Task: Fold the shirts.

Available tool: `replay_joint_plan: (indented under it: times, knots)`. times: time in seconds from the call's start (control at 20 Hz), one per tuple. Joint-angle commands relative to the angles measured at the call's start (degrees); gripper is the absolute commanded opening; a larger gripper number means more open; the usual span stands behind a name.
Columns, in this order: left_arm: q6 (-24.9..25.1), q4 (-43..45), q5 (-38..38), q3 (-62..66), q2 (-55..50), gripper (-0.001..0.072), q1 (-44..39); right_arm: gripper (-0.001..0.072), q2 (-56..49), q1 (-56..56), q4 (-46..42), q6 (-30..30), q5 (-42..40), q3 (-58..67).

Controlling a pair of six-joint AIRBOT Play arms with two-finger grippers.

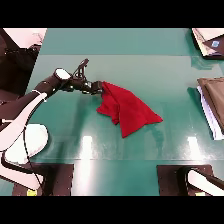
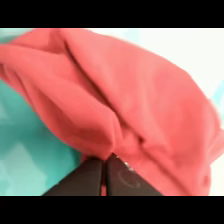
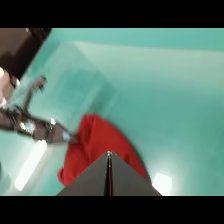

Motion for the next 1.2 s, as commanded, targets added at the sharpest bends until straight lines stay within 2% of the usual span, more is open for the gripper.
replay_joint_plan:
  times: [0.0, 0.15, 0.2, 0.25, 0.3, 0.45, 0.6, 0.75, 1.05, 1.1, 1.15]
  knots:
    - [0.3, 5.6, -4.9, 4.3, 1.5, 0.0025, 0.2, 0.0017, 1.2, 0.3, -5.5, 2.0, 4.5, -3.7]
    - [-0.4, 16.7, -9.4, 7.2, 8.0, 0.0026, 0.2, 0.0019, 5.7, 2.6, -12.0, 4.0, 3.4, -17.4]
    - [-0.4, 18.8, -10.5, 7.1, 10.3, 0.0027, 0.2, 0.0063, 7.1, 3.9, -11.8, 4.1, 2.3, -23.3]
    - [-0.2, 19.8, -12.0, 7.1, 12.3, 0.0027, 0.2, 0.0332, 8.4, 5.8, -10.8, 4.4, 0.4, -29.9]
    - [-0.2, 19.8, -13.7, 7.1, 13.7, 0.0027, 0.2, 0.0511, 9.2, 8.2, -9.0, 5.0, -1.7, -36.3]
    - [-0.2, 19.8, -18.4, 7.1, 15.0, 0.0027, 0.2, 0.0507, 9.1, 16.7, -0.8, 4.9, -11.0, -51.8]
    - [-0.3, 19.8, -20.2, 7.1, 15.0, 0.0027, 0.2, 0.0507, 4.7, 26.9, 5.4, 1.9, -21.5, -58.6]
    - [-0.4, 19.8, -20.5, 7.1, 15.0, 0.0027, 0.2, 0.0507, -2.3, 33.4, 11.8, -2.0, -26.3, -58.1]
    - [-0.4, 20.0, -22.9, 7.1, 15.0, 0.0027, 0.2, 0.0505, -12.1, 35.9, 12.3, -2.4, -26.7, -50.3]
    - [-0.4, 20.0, -22.9, 7.1, 15.0, 0.0028, 0.2, 0.0482, -12.8, 35.8, 12.3, -2.5, -26.8, -48.9]
    - [-0.4, 20.0, -23.2, 7.1, 15.0, 0.0027, 0.2, 0.0351, -13.1, 35.8, 12.3, -2.9, -27.1, -47.8]
